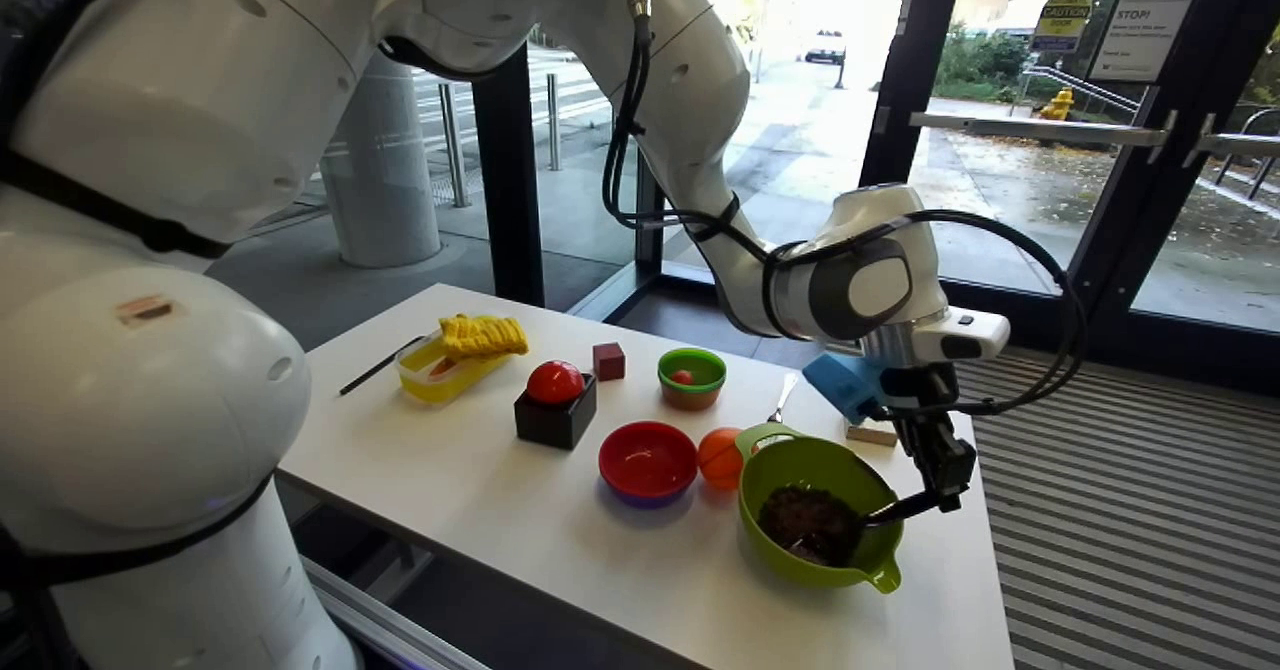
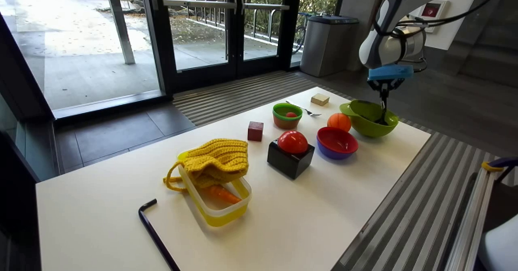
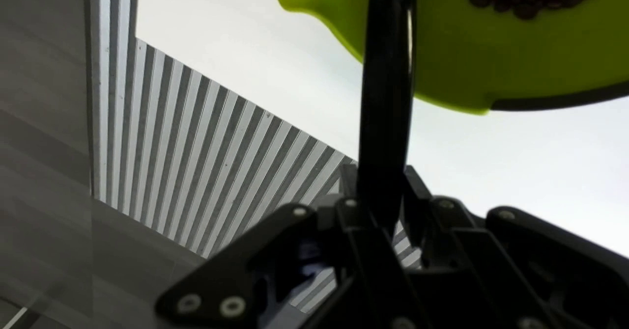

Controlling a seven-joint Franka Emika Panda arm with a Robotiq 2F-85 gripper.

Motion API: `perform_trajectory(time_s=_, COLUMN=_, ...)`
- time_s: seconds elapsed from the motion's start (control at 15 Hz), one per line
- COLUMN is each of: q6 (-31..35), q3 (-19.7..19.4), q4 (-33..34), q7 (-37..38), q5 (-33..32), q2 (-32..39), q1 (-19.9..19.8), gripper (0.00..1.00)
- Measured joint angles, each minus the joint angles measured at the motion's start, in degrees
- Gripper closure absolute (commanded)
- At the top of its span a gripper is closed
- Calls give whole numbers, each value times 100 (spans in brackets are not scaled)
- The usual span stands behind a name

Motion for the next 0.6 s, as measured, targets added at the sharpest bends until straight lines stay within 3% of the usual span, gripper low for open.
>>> perform_trajectory(time_s=0.6, q6=-1338, q3=-65, q4=657, q7=669, q5=-856, q2=85, q1=89, gripper=94)
